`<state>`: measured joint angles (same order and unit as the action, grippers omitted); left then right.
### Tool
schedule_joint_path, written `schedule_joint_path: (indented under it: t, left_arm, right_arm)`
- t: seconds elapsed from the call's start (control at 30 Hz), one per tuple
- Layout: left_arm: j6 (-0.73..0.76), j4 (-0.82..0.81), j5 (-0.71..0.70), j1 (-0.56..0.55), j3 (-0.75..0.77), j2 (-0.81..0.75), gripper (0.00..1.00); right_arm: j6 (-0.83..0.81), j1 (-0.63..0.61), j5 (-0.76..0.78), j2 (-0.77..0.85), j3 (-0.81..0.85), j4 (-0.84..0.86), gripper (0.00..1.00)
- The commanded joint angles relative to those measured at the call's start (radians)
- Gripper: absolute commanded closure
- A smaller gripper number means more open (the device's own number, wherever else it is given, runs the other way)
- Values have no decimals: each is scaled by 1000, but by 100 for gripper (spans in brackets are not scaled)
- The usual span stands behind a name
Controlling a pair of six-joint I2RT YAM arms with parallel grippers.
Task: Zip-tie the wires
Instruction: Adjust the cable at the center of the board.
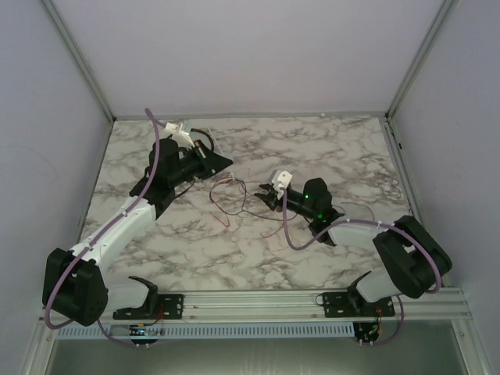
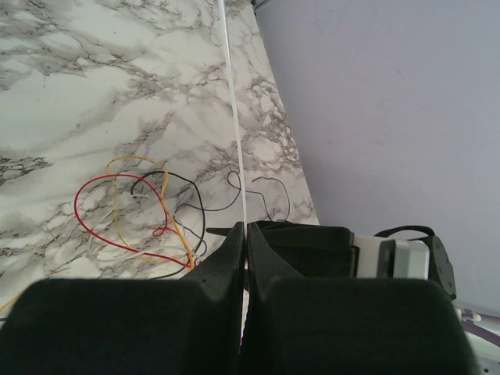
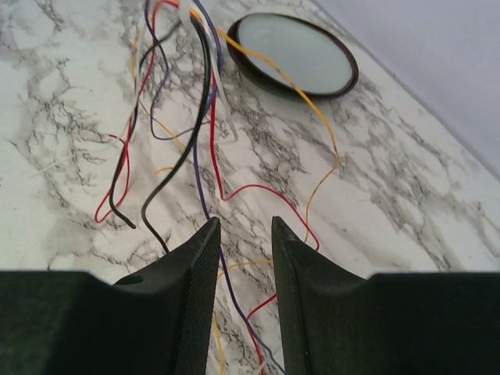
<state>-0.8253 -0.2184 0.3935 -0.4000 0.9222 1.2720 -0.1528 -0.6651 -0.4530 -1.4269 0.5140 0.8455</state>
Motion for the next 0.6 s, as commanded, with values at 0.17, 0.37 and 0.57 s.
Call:
schedule_joint_path:
  t: [0.17, 0.37, 0.57]
  left_arm:
    - [20, 4, 39, 6, -10, -37, 100]
    - [23, 5, 46, 5, -7, -32, 100]
    - [23, 3, 53, 5, -5, -23, 100]
  right_arm:
    - [-3, 11, -38, -91, 81, 51, 64]
    - [4, 9, -104, -138, 112, 32, 60]
    - [25, 6, -190, -175, 138, 64, 58]
